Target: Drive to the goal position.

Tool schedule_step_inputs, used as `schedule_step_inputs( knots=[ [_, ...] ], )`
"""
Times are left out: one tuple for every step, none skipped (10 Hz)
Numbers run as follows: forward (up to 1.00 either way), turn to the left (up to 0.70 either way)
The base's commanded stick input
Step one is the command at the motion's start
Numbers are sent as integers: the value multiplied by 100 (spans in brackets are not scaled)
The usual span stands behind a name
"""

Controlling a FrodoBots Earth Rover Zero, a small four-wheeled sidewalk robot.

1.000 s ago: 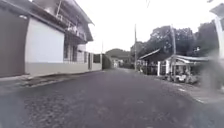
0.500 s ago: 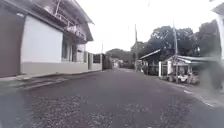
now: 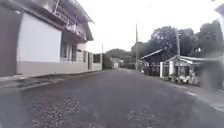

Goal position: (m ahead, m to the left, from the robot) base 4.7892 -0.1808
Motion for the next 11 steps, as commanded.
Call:
schedule_step_inputs(
  knots=[
    [50, 0],
    [50, 0],
    [50, 0],
    [50, 0],
    [50, 0],
    [50, 0],
    [50, 0],
    [50, 0],
    [50, 0],
    [50, 0],
    [50, 0]
  ],
)
